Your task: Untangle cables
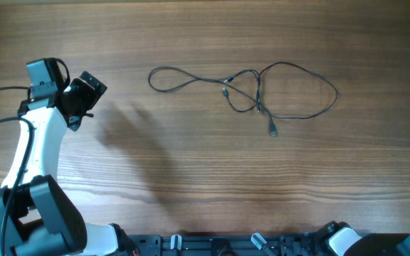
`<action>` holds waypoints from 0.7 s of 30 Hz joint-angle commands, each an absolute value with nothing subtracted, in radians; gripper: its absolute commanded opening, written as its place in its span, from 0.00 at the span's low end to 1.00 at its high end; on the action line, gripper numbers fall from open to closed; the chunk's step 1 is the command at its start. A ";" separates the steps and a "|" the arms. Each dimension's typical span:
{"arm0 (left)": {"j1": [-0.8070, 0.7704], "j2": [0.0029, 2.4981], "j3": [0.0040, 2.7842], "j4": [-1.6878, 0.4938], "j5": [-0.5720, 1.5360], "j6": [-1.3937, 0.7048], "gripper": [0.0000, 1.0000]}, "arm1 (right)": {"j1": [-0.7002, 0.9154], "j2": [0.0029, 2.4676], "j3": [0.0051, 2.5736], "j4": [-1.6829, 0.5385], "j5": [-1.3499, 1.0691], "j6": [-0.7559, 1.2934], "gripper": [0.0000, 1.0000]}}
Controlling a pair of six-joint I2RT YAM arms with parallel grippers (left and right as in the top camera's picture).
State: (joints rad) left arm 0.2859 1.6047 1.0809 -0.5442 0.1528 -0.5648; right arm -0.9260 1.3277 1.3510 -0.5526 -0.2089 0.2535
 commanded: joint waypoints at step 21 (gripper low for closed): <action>0.284 1.607 1.079 -0.542 0.144 -0.557 1.00 | 0.135 1.587 1.316 -0.657 -0.146 0.370 1.00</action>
